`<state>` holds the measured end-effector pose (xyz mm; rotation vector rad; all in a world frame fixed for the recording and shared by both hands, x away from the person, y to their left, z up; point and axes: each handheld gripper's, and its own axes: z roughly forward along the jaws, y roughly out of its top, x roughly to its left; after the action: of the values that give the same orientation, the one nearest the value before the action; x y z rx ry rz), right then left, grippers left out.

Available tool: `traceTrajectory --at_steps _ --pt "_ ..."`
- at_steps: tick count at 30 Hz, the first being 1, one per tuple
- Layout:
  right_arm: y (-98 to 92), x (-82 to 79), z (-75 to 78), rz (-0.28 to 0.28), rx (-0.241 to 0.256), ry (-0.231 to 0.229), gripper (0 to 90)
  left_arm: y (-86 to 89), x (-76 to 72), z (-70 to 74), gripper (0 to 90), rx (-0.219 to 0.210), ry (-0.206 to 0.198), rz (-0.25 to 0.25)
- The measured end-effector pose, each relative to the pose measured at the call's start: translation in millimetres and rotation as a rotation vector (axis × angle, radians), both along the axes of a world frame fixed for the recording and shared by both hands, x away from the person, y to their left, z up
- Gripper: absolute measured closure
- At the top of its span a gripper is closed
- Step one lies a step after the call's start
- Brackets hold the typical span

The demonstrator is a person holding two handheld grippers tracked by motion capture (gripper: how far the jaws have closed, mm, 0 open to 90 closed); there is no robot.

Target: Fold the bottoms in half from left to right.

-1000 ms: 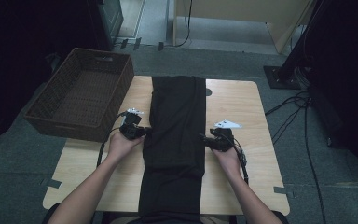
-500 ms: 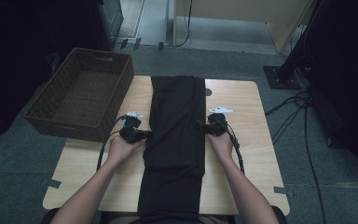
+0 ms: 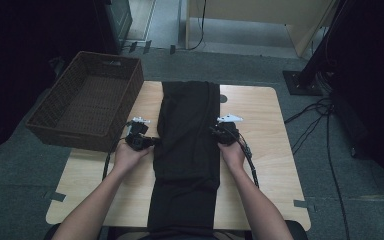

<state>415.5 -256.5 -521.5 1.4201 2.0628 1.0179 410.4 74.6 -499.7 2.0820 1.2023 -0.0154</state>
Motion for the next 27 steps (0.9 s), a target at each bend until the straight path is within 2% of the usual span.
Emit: traceTrajectory --at_steps 3,5,8,11,12,15,18,19,20,24,27 --pt "1.7 -0.6 0.1 0.019 0.024 0.013 86.8 0.6 1.4 -0.4 90.0 0.007 0.003 -0.004" --pt "3.0 -0.1 0.9 0.007 0.038 0.023 88.3 1.5 1.3 -0.3 90.0 0.005 0.006 -0.007" --pt "-0.8 -1.3 4.7 0.012 0.079 0.081 89.0 4.8 -1.9 2.2 90.0 -0.004 0.003 -0.012" --pt "-6.1 -10.7 9.2 0.036 0.09 0.089 89.2 9.1 -7.9 4.4 90.0 -0.022 0.013 -0.02" --pt "-6.4 -15.2 11.1 0.039 0.092 0.091 89.2 9.4 -11.5 4.3 90.0 -0.026 0.018 -0.023" --pt "-7.1 -29.7 14.2 0.069 0.074 0.084 89.2 8.8 -25.0 5.1 90.0 -0.002 0.025 -0.055" --pt "-6.4 -49.2 16.1 0.096 0.06 0.09 89.2 12.2 -40.8 9.0 90.0 -0.008 0.028 -0.063" --pt "-6.6 -56.1 16.1 0.107 0.059 0.091 89.2 12.2 -40.8 9.0 90.0 -0.008 0.028 -0.063" --pt "-7.2 -64.0 16.5 0.117 0.056 0.097 89.2 15.3 -53.6 11.8 90.0 -0.009 0.027 -0.066" --pt "-8.7 -98.3 18.6 0.155 0.055 0.107 89.0 20.9 -84.3 15.2 90.0 -0.01 0.013 -0.07" --pt "-9.9 -118.9 19.7 0.182 0.057 0.121 89.1 22.4 -97.3 16.4 90.0 -0.014 0.015 -0.064"
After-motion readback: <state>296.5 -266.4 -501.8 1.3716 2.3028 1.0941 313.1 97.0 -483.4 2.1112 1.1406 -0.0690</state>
